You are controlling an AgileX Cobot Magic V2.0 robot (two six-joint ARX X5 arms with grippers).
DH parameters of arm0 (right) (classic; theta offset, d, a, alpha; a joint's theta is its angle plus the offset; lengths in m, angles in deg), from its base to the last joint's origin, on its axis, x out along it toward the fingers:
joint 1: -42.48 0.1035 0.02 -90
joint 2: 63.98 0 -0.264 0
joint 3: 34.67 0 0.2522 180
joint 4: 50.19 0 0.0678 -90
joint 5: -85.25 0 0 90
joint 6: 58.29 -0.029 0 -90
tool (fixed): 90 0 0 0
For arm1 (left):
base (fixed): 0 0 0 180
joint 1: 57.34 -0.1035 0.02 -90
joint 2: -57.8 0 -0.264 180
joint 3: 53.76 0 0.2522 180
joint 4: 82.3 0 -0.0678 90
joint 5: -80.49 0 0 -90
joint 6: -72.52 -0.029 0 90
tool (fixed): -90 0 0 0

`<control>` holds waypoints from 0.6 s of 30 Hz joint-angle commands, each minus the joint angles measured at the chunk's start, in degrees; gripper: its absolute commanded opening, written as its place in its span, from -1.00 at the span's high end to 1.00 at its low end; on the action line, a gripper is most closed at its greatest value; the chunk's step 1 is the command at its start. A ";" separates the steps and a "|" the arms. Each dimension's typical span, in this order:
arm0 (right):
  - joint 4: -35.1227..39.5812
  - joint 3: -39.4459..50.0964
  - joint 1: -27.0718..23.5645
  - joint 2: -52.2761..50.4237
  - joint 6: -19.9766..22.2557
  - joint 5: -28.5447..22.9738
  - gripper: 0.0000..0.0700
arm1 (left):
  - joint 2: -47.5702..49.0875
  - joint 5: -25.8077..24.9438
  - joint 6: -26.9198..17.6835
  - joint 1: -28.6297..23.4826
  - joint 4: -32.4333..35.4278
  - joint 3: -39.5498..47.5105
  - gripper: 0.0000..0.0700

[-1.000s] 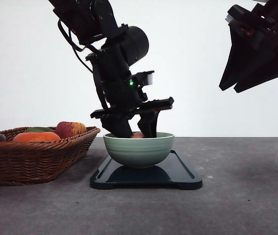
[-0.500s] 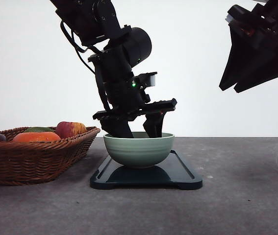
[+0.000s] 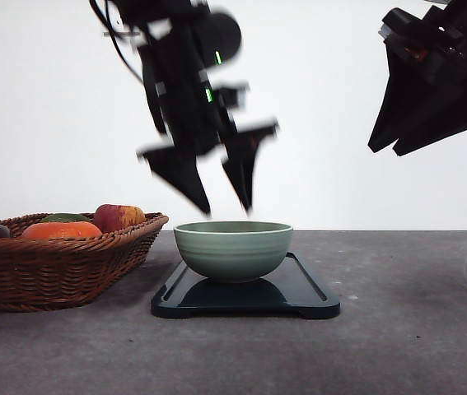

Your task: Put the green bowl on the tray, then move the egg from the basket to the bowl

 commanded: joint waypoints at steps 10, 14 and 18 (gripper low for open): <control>0.24 -0.28 0.31 0.36 0.52 -0.04 0.39 | 16.92 -0.25 0.53 -0.74 5.64 13.14 -0.11; -0.83 -0.28 0.31 0.36 0.51 -0.02 0.39 | 26.86 -0.24 3.52 -0.49 12.77 28.77 -0.11; -1.58 -0.28 0.31 0.36 0.52 -0.02 0.39 | 37.32 -0.20 6.09 -0.66 16.83 40.93 -0.11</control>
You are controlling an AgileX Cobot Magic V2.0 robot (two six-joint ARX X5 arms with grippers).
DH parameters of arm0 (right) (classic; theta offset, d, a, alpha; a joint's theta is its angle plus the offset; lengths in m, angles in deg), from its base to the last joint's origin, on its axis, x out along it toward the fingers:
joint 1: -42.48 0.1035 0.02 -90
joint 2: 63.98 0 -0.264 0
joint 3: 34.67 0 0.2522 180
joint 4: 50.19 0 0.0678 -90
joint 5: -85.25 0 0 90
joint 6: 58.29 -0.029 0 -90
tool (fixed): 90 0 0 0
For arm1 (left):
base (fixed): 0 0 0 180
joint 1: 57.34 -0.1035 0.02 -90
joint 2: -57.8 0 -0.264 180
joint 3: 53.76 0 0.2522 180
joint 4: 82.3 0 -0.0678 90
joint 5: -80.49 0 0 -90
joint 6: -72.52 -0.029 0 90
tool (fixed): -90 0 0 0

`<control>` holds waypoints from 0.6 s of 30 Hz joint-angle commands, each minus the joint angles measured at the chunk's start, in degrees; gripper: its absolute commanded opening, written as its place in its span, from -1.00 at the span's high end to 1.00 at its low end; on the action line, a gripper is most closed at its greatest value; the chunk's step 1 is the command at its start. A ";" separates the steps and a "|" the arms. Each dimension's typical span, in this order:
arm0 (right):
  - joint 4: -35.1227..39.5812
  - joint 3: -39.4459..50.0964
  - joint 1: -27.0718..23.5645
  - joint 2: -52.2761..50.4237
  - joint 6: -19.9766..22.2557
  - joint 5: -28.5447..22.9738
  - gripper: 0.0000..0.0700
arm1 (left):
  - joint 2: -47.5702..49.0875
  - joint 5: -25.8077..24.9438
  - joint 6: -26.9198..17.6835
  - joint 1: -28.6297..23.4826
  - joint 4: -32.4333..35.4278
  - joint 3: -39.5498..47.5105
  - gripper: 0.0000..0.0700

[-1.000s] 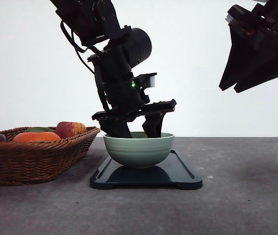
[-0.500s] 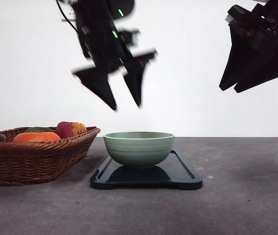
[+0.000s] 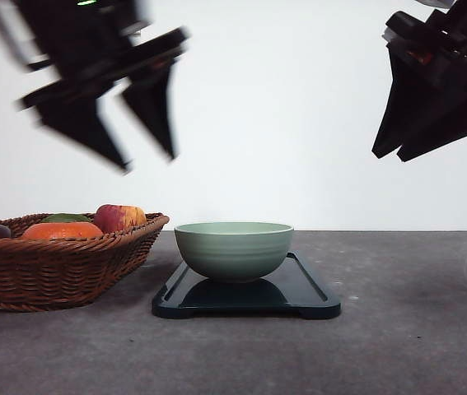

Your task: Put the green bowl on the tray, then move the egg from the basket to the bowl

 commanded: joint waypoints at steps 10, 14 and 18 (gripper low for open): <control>0.09 -0.28 0.36 0.34 1.09 0.01 0.39 | 22.24 3.71 3.58 -0.01 -0.15 13.68 -0.11; 0.56 -0.03 0.86 -0.08 1.97 -0.10 0.39 | 27.32 6.38 4.60 -0.50 -0.90 15.96 -0.11; 3.79 2.22 2.02 -2.84 1.95 -0.52 0.39 | 30.25 8.26 4.67 -1.38 -0.91 17.50 -0.11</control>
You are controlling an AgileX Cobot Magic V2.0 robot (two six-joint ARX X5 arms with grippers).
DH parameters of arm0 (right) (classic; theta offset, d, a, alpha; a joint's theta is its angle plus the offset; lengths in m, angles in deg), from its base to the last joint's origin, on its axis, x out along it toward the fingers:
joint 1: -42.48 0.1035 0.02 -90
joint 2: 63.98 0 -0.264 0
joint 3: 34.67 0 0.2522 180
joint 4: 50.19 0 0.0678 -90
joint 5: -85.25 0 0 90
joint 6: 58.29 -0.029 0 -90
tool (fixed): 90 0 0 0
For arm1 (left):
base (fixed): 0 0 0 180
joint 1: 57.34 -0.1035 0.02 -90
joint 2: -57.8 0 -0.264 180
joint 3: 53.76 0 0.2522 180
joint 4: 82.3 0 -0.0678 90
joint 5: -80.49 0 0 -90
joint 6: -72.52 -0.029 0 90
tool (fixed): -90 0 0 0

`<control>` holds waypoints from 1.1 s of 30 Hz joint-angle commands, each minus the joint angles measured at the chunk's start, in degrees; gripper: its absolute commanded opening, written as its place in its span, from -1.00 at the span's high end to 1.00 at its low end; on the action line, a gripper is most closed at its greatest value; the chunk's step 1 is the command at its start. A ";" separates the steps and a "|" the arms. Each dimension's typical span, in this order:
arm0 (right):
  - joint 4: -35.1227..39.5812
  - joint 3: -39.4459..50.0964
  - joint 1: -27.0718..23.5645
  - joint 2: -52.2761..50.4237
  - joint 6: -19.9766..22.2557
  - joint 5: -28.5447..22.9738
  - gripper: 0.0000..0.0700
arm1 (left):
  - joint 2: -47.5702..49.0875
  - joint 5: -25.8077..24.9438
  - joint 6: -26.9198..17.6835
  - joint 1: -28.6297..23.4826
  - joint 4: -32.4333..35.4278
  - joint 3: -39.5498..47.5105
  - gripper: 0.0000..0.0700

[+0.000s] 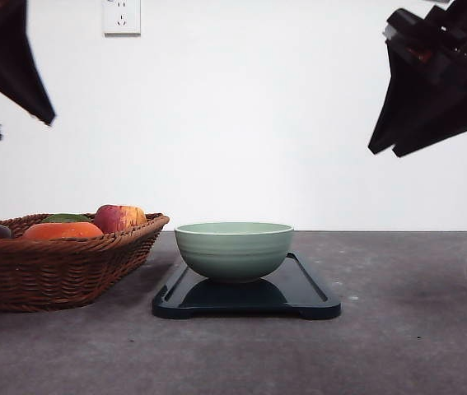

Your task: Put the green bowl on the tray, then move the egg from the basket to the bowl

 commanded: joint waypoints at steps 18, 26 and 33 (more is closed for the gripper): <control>3.33 1.17 1.51 -4.86 0.42 -1.94 0.96 | 0.03 0.75 0.19 -0.23 -0.42 -0.01 1.00; 3.77 1.17 1.51 -4.86 0.42 -1.96 0.96 | 0.03 0.75 0.19 -0.23 -0.32 -0.01 1.00; 3.83 1.17 1.51 -4.86 0.41 -1.92 0.96 | 3.88 0.94 -5.02 -5.83 2.52 3.05 1.00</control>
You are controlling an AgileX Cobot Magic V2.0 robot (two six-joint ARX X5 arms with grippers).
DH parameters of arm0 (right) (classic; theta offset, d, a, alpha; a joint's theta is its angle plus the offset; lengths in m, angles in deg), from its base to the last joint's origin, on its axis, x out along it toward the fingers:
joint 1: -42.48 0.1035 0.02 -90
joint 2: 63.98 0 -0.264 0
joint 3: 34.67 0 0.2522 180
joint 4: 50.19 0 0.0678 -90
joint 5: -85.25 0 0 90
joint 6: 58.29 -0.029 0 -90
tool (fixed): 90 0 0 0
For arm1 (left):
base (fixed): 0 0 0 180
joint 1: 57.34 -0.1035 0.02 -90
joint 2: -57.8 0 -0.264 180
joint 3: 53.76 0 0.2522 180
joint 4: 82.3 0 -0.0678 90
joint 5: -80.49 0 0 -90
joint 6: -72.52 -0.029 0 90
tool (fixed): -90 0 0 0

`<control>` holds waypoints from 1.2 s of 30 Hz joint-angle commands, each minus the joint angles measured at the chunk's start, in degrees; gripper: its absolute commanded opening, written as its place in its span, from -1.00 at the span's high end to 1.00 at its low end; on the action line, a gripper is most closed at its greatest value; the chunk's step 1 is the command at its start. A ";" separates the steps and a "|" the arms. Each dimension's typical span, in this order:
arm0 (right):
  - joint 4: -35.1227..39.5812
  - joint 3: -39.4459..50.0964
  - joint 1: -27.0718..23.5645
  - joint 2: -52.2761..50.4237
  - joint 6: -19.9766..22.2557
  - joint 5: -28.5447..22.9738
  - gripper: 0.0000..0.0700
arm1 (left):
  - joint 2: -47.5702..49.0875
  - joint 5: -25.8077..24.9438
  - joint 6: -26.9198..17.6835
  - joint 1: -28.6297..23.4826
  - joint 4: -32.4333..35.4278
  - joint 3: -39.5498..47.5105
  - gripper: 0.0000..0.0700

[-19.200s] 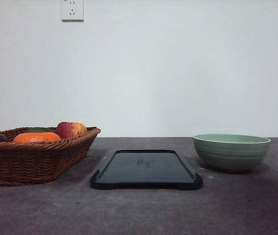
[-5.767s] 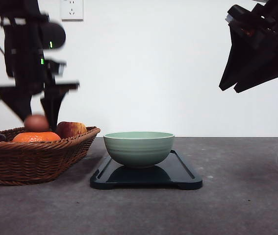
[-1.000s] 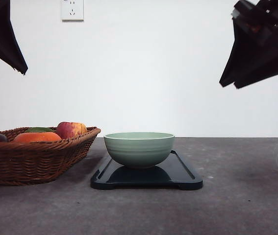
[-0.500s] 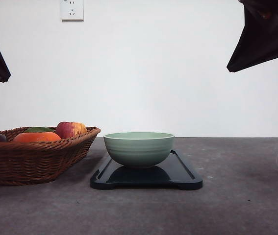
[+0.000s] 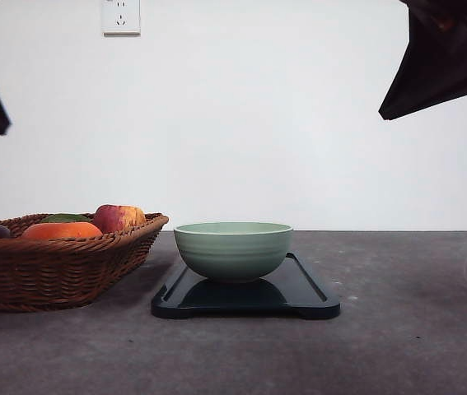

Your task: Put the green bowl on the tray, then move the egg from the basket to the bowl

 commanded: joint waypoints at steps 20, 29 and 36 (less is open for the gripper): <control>0.93 -0.35 0.35 0.37 0.29 0.06 0.96 | 39.89 -11.34 -7.49 -29.11 17.30 34.19 1.00; 1.45 -0.35 0.33 0.37 0.29 0.02 0.96 | 41.68 -11.32 -7.01 -29.00 17.49 34.54 1.00; 1.45 -0.35 0.35 0.37 0.29 0.04 0.96 | 41.60 -11.32 -7.01 -29.00 17.66 34.52 1.00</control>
